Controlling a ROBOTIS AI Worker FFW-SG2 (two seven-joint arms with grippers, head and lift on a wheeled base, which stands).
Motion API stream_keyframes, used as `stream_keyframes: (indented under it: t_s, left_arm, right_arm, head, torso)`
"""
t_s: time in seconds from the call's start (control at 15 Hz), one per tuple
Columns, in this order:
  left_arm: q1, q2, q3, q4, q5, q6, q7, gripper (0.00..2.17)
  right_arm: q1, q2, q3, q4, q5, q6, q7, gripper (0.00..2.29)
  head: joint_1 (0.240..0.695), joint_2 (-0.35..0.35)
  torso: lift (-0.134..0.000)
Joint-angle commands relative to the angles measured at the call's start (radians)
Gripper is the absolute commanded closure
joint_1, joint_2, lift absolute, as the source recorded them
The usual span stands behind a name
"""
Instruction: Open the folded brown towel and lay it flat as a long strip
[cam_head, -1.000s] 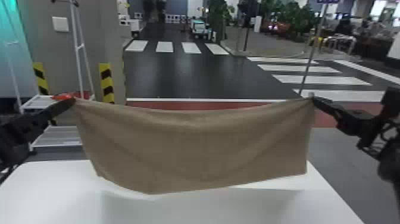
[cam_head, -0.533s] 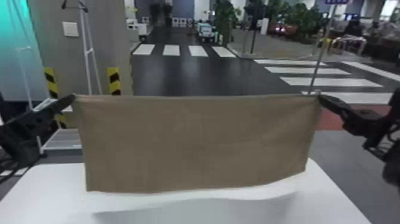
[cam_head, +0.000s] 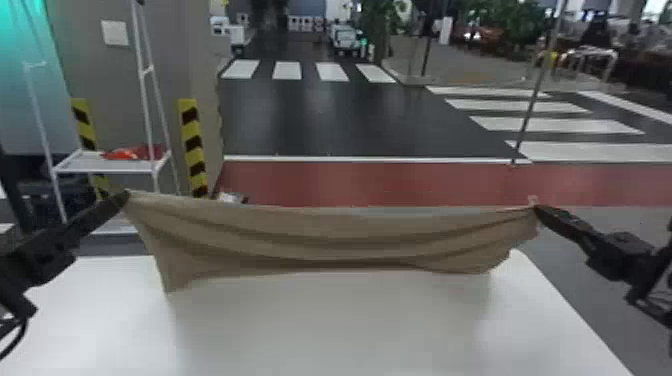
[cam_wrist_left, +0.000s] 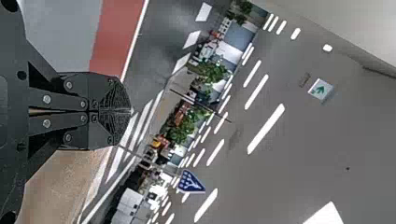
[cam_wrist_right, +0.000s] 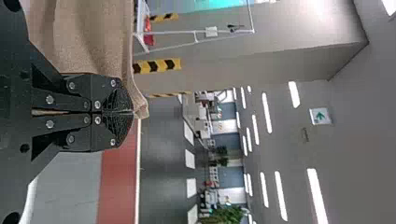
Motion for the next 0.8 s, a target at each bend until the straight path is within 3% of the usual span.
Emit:
stream_keyframes:
  t_s: [0.0,0.2,0.27,0.53,0.73]
  left_arm:
    - [0.226,-0.053,0.065,-0.180,-0.008,0.013,-0.003,1.47]
    - [0.409,-0.102,0.131,-0.361,-0.007,0.056,0.000,1.47]
    - [0.452,-0.119,0.151,-0.418,-0.002,0.084,0.008,1.47]
    - [0.573,-0.143,0.197,-0.582,-0.007,0.133,0.043,1.47]
    - [0.605,-0.145,0.229,-0.602,-0.010,0.191,0.048,1.47]
  right_arm:
    - [0.161,-0.030,0.003,-0.062,-0.103,0.014,0.020,1.39]
    - [0.275,-0.039,-0.004,-0.108,-0.138,0.011,0.040,1.39]
    - [0.303,-0.046,-0.009,-0.117,-0.149,0.011,0.043,1.39]
    - [0.436,-0.042,-0.033,-0.265,-0.197,0.084,0.041,1.39]
    - [0.519,-0.023,-0.078,-0.421,-0.213,0.192,0.031,1.39]
  head:
    - [0.477,-0.106]
    - [0.611,-0.142]
    - [0.631,-0.149]
    - [0.695,-0.189]
    - [0.695,-0.201]
  torso:
    - [-0.123]
    - [-0.123]
    - [-0.123]
    - [-0.123]
    - [-0.123]
